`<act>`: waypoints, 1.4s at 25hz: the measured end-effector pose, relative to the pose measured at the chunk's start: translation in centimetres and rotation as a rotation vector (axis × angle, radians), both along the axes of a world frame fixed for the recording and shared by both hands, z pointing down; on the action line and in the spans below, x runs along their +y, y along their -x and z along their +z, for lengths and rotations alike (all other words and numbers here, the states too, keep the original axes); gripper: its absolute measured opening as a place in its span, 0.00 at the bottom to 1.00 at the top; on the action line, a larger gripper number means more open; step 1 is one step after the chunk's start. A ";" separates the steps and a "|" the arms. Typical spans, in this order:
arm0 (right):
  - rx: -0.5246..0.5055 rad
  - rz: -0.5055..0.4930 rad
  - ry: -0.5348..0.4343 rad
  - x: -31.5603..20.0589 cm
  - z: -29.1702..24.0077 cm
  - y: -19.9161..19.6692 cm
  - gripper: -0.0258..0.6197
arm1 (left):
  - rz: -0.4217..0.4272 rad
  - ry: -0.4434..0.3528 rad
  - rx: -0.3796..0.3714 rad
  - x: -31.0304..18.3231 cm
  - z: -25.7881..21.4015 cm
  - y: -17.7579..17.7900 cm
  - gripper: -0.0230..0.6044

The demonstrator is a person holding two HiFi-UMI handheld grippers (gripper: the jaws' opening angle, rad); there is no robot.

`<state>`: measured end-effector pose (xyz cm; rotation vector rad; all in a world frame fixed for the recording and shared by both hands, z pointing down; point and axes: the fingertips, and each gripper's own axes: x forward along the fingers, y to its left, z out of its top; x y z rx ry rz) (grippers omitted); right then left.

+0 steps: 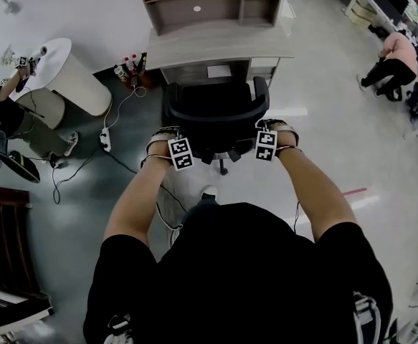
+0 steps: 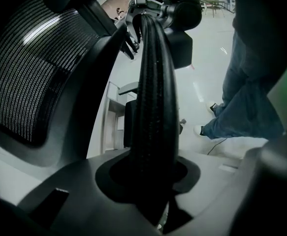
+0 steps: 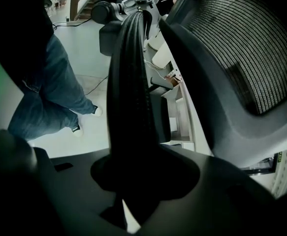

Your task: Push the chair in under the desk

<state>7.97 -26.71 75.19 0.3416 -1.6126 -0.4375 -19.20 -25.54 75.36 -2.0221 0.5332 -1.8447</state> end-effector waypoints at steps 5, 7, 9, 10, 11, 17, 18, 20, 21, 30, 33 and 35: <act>-0.001 -0.022 0.000 -0.3 -0.2 2.4 0.23 | -0.025 -0.006 -0.001 0.2 -0.2 2.3 0.21; -0.002 -0.027 -0.003 -0.5 -0.1 3.1 0.23 | -0.030 -0.007 -0.001 0.2 -0.1 3.1 0.21; -0.002 -0.031 -0.007 -0.6 0.0 3.7 0.23 | -0.033 -0.009 0.000 0.1 0.0 3.7 0.21; -0.002 -0.032 -0.008 -0.7 0.1 4.0 0.23 | -0.034 -0.010 0.001 0.1 0.0 3.9 0.21; -0.002 -0.033 -0.009 -0.7 0.1 4.1 0.23 | -0.035 -0.012 0.001 0.1 0.0 4.1 0.22; -0.006 -0.032 -0.015 -1.0 0.0 4.6 0.23 | -0.031 -0.016 0.003 -0.3 -0.1 4.5 0.22; -0.006 -0.032 -0.015 -1.1 0.0 4.6 0.23 | -0.030 -0.016 0.004 -0.4 -0.1 4.5 0.22; -0.007 -0.032 -0.015 -1.2 0.0 4.6 0.23 | -0.028 -0.017 0.006 -0.5 -0.1 4.5 0.22; -0.007 -0.032 -0.016 -1.3 0.0 4.7 0.23 | -0.027 -0.018 0.006 -0.6 -0.1 4.5 0.22; -0.005 -0.030 -0.016 -3.1 0.0 4.9 0.23 | -0.028 -0.017 0.006 -2.4 -0.2 4.7 0.22; -0.004 -0.032 -0.015 -4.3 0.0 5.3 0.23 | -0.033 -0.021 0.004 -3.5 -0.2 5.2 0.22; -0.003 -0.034 -0.012 -5.2 0.1 5.5 0.23 | -0.037 -0.025 0.006 -4.3 -0.2 5.5 0.22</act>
